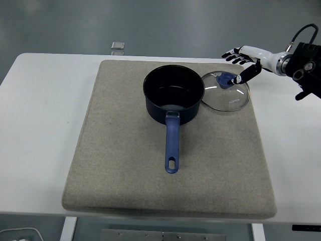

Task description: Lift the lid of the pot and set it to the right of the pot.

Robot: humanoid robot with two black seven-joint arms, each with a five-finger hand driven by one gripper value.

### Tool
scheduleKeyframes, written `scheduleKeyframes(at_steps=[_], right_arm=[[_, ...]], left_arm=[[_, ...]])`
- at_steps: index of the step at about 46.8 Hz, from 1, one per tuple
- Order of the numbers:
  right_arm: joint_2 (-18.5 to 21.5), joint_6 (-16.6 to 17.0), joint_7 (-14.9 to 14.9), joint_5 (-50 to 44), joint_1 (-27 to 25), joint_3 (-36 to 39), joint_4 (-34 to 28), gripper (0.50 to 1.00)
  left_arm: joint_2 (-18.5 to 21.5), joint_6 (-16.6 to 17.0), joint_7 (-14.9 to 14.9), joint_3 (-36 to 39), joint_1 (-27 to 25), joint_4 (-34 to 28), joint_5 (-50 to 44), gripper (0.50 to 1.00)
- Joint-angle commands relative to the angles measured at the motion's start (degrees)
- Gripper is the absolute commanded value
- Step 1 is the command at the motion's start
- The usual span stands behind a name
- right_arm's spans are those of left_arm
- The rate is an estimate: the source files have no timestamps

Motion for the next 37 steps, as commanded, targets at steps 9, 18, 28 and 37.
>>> scheduleKeyframes(at_steps=[9, 18, 28, 37], right_arm=[[0.0, 5.9, 0.0, 20.1, -0.3, 5.3, 0.0, 0.893], [0.2, 6.4, -0.1, 31.7, -1.0, 6.1, -1.3, 0.893], [0.4, 7.6, -0.6, 43.9, -2.2, 7.7, -2.4, 0.893], [0.5, 8.7, -1.7, 53.9, -3.4, 7.7, -2.7, 0.895]], left_arm=[[0.0, 0.0, 0.0, 0.0, 0.0, 0.0, 0.0, 1.000], [0.0, 0.0, 0.0, 0.0, 0.0, 0.0, 0.0, 1.000], [0.0, 0.0, 0.0, 0.0, 0.0, 0.0, 0.0, 1.000], [0.0, 0.0, 0.0, 0.0, 0.0, 0.0, 0.0, 1.000]])
